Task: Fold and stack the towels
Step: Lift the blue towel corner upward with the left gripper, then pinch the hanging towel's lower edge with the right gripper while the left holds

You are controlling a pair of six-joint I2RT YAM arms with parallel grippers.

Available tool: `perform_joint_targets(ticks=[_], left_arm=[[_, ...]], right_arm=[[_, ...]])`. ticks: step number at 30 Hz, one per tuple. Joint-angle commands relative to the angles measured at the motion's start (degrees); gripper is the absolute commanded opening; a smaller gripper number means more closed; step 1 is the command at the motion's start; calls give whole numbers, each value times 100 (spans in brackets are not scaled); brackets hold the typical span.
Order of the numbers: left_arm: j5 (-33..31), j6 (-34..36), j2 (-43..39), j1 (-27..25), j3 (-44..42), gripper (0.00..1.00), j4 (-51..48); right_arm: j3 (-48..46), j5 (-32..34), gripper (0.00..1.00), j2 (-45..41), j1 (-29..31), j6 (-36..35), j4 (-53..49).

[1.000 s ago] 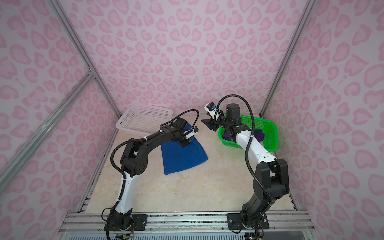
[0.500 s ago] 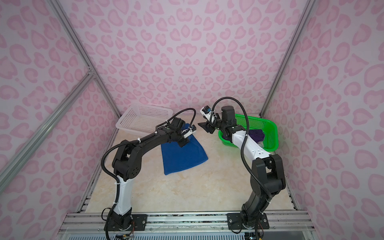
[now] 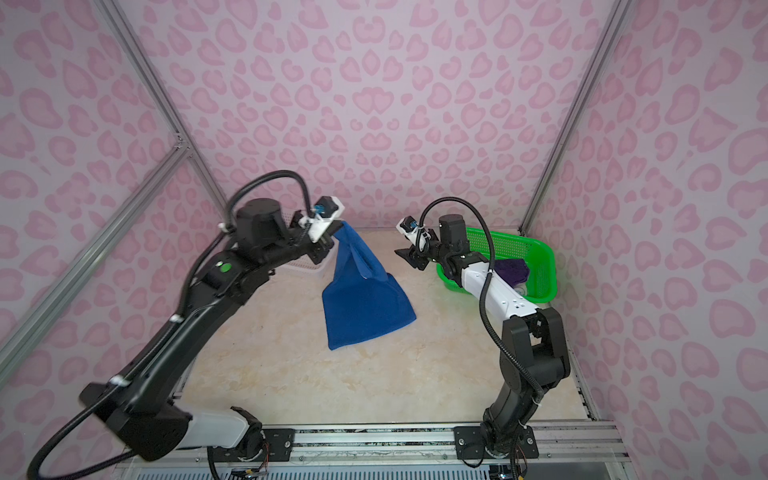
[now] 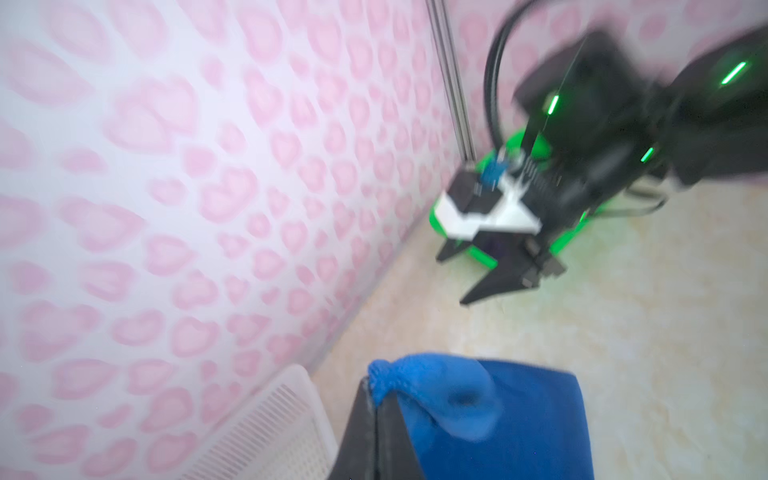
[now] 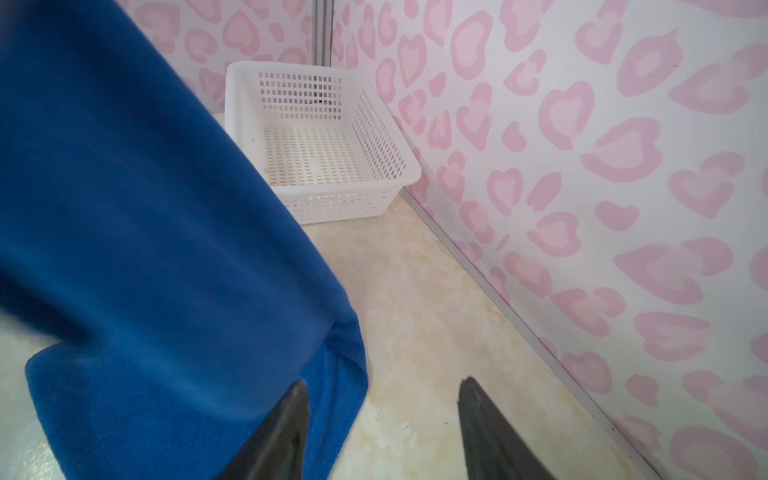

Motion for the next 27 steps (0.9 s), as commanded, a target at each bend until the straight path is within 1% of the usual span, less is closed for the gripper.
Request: perform_joint_targets(ticks=[1, 4, 7, 12, 16, 18, 21, 24, 27], left_arm=[[171, -41, -79, 2, -121, 3, -188], [185, -75, -97, 1, -176, 3, -186], [162, -111, -99, 2, -220, 3, -166], [152, -181, -57, 2, -241, 3, -110], [133, -214, 42, 2, -214, 3, -121], [107, -225, 78, 2, -197, 3, -118], [43, -250, 135, -3, -181, 3, -111], [-108, -391, 218, 1, -122, 3, -102], [-355, -684, 351, -6, -24, 3, -92]], right_arm=[[-111, -135, 57, 39, 162, -379, 254], [-212, -175, 57, -70, 328, -585, 232], [-257, -21, 57, -178, 395, -502, 237], [-246, 463, 57, -438, 386, 205, 214], [-252, 536, 56, -747, 426, 709, -28], [-380, 727, 56, -997, 540, 961, -50], [-667, 1014, 55, -1345, 881, 1135, -25], [-1055, 1514, 56, -1683, 1404, 1204, 152], [-1533, 2422, 56, -1938, 2171, 1358, 672]])
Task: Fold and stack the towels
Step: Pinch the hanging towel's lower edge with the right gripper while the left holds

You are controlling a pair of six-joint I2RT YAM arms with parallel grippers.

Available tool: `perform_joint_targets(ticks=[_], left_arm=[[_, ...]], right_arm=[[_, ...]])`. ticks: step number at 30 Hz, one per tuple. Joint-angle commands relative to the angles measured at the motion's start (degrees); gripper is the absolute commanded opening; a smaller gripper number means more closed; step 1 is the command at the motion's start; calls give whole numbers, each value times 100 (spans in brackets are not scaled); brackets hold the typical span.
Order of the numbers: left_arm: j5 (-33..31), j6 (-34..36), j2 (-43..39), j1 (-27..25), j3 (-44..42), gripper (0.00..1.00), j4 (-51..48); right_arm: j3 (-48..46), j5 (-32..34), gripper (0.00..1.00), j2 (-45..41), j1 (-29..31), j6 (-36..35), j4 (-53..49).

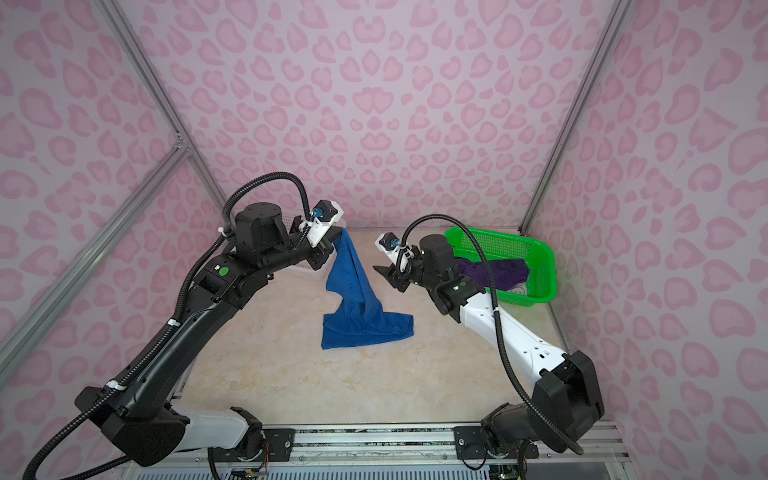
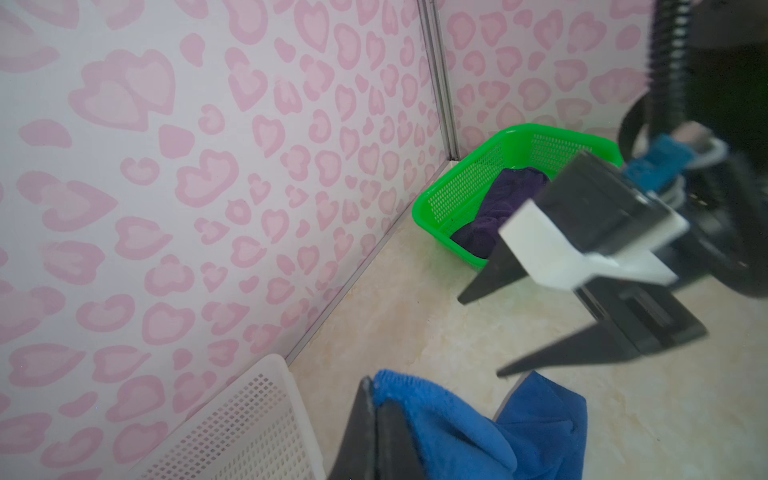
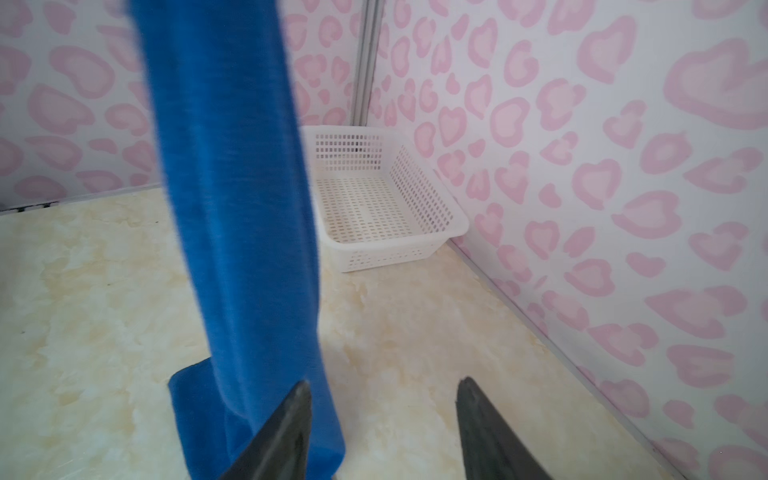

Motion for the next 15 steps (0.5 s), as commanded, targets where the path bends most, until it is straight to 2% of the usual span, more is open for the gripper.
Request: perform_joint_targets(ticks=[1, 4, 9, 13, 15], left_arm=[[-348, -452, 130, -3, 161, 3, 190], [-738, -1018, 284, -52, 293, 3, 251], [-2118, -2087, 501, -368, 356, 3, 428], [-3012, -2595, 612, -660, 155, 3, 748], [-3259, -2886, 688, -731, 113, 3, 862]], right_arm=[[-401, 1217, 56, -140, 662, 291, 627], [-673, 2070, 56, -56, 1338, 537, 1221], [-948, 3511, 58, 472, 2077, 667, 2581], [-937, 3807, 60, 827, 2121, 1098, 3146], [-921, 3914, 60, 955, 2130, 1313, 3272]])
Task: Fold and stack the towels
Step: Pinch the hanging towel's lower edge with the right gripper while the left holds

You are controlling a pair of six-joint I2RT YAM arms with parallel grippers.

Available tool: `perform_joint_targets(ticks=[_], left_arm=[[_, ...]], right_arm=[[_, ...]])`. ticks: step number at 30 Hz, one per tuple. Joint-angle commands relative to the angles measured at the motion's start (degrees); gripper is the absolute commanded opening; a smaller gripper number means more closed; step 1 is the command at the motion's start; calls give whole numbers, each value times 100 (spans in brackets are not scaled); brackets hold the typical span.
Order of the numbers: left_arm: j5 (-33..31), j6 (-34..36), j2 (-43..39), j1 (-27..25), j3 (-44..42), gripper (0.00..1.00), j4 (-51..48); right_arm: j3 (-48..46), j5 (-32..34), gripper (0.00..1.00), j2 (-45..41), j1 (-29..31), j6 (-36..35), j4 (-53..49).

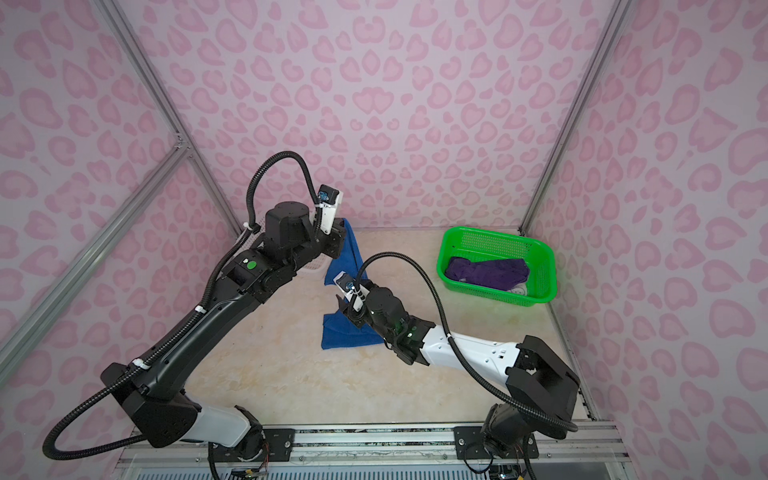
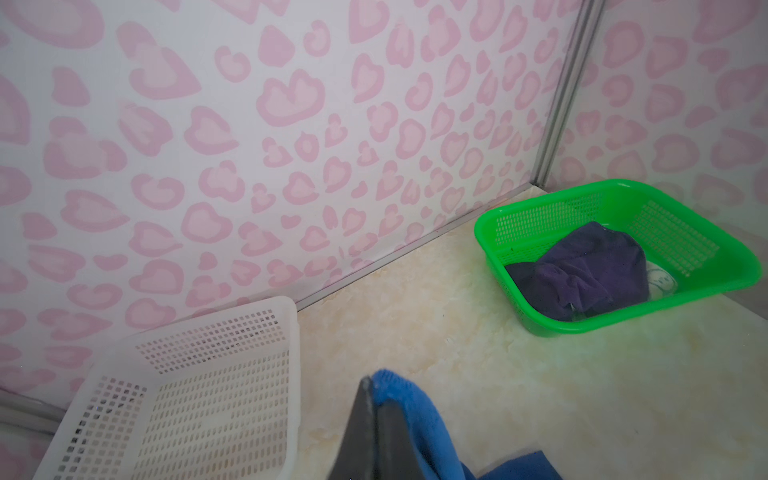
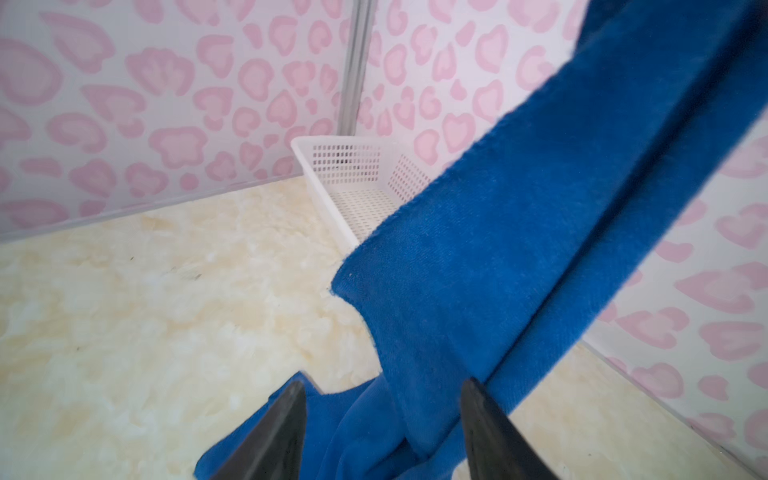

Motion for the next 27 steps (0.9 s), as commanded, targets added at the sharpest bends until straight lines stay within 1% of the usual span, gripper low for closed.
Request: perform_joint_targets(ticks=[1, 3, 4, 5, 6, 9, 12, 15, 18, 19, 21, 24, 25, 27], left_arm=[[-939, -821, 143, -106, -65, 3, 528], [-1144, -1041, 236, -153, -69, 3, 679], [-1202, -1098, 280, -170, -75, 3, 733], [-1250, -1178, 341, -174, -42, 3, 768], [-1310, -1292, 424, -182, -2, 3, 785], [-1203, -1485, 581, -199, 103, 3, 803], [-846, -1629, 646, -208, 147, 3, 793], [-594, -1650, 610, -216, 100, 3, 769], [-346, -1617, 483, -213, 20, 3, 631], [-292, -1613, 417, -216, -22, 3, 610], [-164, -1594, 244, -217, -154, 3, 613], [-28, -1567, 1, -210, -379, 3, 569], [-27, -1546, -67, -208, -448, 3, 554], [-60, -1506, -170, -208, -658, 3, 540]], right_arm=[[-33, 578, 61, 194, 26, 548, 949], [-173, 699, 63, 254, 33, 730, 1312], [-208, 739, 66, 288, 36, 798, 1429], [-206, 785, 72, 338, 40, 845, 1484], [-174, 895, 74, 396, 49, 894, 1479], [-135, 1147, 76, 587, 66, 888, 1612], [-53, 1265, 76, 852, 58, 762, 1933], [50, 1085, 76, 1094, 19, 649, 2277], [177, 757, 75, 1327, -171, 801, 2428], [226, 530, 74, 1411, -297, 912, 2424], [306, 286, 71, 1585, -553, 1184, 2444], [300, 185, 65, 1778, -891, 1292, 2610], [316, 135, 61, 1798, -972, 1294, 2580], [312, -40, 44, 1799, -1173, 1281, 2474]])
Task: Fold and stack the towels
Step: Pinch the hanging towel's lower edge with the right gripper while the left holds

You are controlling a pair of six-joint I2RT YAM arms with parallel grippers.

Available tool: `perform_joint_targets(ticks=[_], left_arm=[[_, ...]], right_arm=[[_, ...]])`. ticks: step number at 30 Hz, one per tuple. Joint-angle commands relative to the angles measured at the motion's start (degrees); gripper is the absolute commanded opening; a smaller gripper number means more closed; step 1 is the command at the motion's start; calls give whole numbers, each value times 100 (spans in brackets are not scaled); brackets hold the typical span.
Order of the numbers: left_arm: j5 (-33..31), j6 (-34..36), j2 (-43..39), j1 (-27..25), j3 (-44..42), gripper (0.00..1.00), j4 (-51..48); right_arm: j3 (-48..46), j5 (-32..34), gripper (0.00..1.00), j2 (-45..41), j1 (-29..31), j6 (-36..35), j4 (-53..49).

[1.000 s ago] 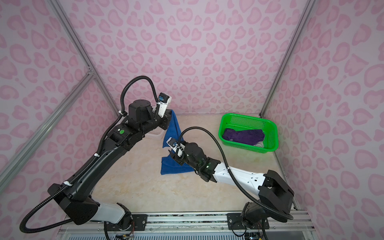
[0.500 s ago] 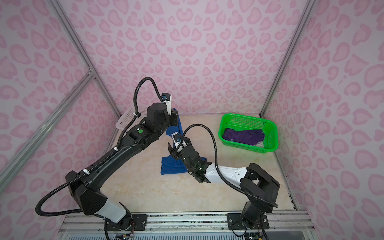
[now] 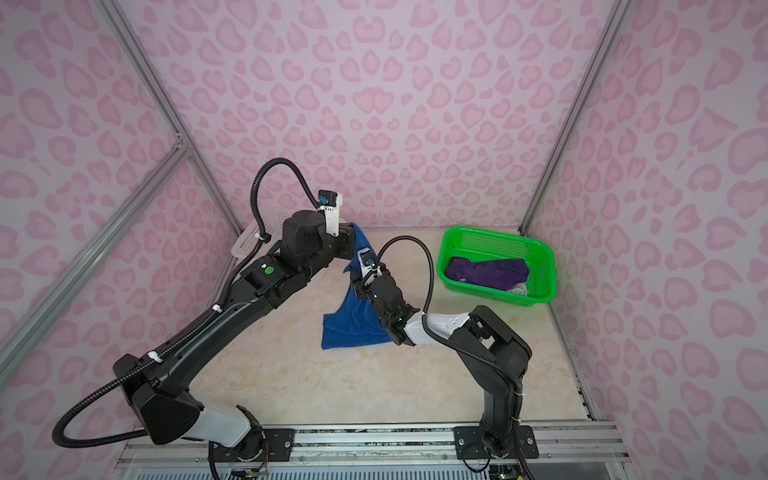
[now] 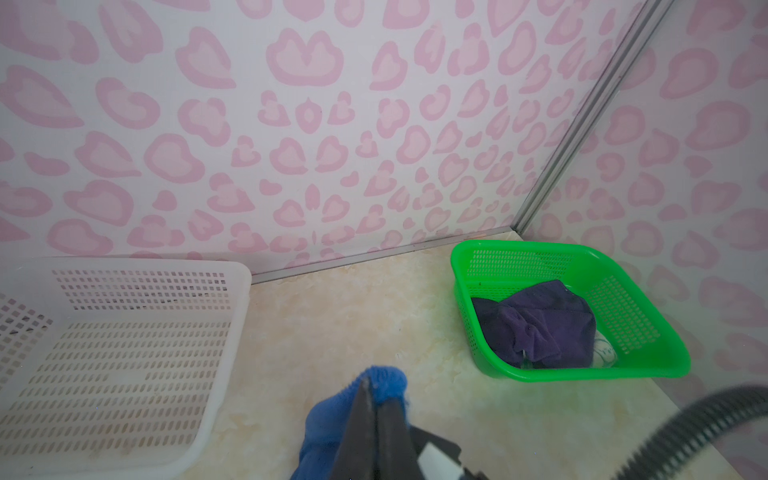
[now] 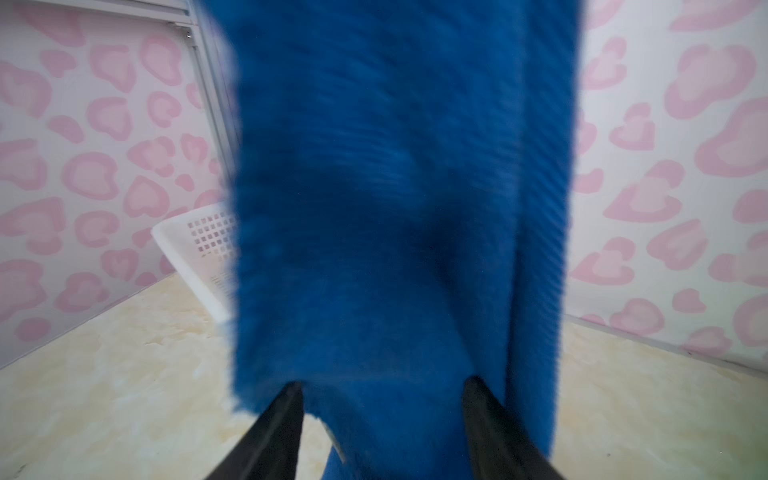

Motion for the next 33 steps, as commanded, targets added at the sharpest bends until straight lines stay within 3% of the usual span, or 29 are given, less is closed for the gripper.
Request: perform_joint_targets(ticks=[1, 4, 7, 13, 16, 19, 22, 33], left_arm=[[79, 67, -189, 16, -303, 3, 70], [-39, 108, -162, 39, -525, 3, -97], [-73, 86, -38, 49, -799, 3, -328], [342, -163, 368, 59, -1048, 3, -629], [437, -213, 624, 59, -991, 2, -738], [348, -199, 903, 116, -894, 2, -780], [254, -221, 1238, 243, -796, 2, -799], [367, -474, 1431, 889, -1077, 2, -646]], right_arm=[[-50, -437, 35, 14, -250, 136, 225], [-422, -844, 15, -181, -539, 51, 277], [-855, -1672, 1, -534, -954, 20, 46], [-1203, -2871, 0, -1247, -1690, -355, -1438], [-1022, -2964, 0, -1379, -1785, -668, -2358], [-862, -3386, 20, -1323, -1735, -837, -2863], [-830, -3346, 36, -1166, -1453, -862, -2999], [-874, -3141, 41, -290, -481, -810, -2590]])
